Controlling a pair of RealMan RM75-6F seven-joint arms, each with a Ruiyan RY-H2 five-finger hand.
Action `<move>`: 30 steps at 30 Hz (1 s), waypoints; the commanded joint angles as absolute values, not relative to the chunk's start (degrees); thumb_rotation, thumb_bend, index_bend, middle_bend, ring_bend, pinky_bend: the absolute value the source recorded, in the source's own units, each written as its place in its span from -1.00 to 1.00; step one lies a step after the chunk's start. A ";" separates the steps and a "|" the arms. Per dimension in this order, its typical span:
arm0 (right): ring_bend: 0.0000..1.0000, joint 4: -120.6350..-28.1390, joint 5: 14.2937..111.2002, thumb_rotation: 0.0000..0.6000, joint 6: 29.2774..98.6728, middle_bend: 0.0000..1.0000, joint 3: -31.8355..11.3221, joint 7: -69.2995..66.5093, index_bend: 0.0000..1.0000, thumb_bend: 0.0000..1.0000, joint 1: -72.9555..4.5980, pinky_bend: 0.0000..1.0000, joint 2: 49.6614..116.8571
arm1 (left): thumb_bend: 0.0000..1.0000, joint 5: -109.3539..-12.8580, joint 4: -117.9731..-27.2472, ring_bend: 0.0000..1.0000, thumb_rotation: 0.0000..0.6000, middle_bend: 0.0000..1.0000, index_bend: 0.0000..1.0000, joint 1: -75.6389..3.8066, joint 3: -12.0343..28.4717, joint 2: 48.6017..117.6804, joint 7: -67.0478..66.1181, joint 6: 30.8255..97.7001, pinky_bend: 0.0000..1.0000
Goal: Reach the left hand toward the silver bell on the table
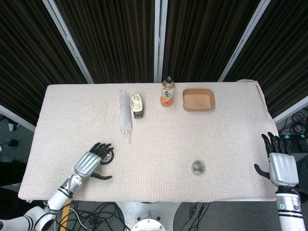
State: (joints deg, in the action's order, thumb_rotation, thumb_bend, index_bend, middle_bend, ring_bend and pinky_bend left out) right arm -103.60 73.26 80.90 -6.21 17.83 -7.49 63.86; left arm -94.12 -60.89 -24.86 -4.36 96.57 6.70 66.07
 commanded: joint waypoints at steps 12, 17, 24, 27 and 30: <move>-1.00 -103.92 73.38 1.00 80.85 -1.00 -6.07 17.61 -1.00 -0.74 -7.47 -1.00 63.63 | -0.92 -94.55 -61.71 -1.00 -0.11 -1.00 -1.00 -25.57 -3.17 96.62 5.68 68.95 -1.00; -1.00 -103.90 73.34 1.00 80.52 -1.00 -5.95 17.61 -1.00 -0.74 -7.58 -1.00 63.65 | -0.92 -94.76 -62.11 -1.00 -0.10 -1.00 -1.00 -25.31 -4.35 96.24 5.31 68.57 -1.00; -1.00 -104.21 73.30 1.00 80.31 -1.00 -5.84 17.46 -1.00 -0.74 -7.60 -1.00 63.44 | -0.92 -92.87 -60.83 -1.00 -0.11 -1.00 -1.00 -25.11 -5.95 96.61 5.22 64.06 -1.00; -1.00 -104.25 73.25 1.00 80.46 -1.00 -5.93 17.28 -1.00 -0.74 -7.55 -1.00 63.34 | -0.92 -93.04 -61.17 -1.00 -0.11 -1.00 -1.00 -25.10 -5.44 96.46 5.00 65.28 -1.00; -1.00 -104.30 73.26 1.00 80.55 -1.00 -5.97 17.12 -1.00 -0.74 -7.50 -1.00 63.25 | -0.92 -93.46 -62.05 -1.00 -0.11 -1.00 -1.00 -25.30 -4.44 96.00 5.05 67.32 -1.00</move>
State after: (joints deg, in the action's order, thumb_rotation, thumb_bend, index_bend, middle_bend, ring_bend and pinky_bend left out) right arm -104.29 73.26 80.54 -5.96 17.12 -7.50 63.25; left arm -93.21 -61.48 -25.17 -5.10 96.32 5.11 65.98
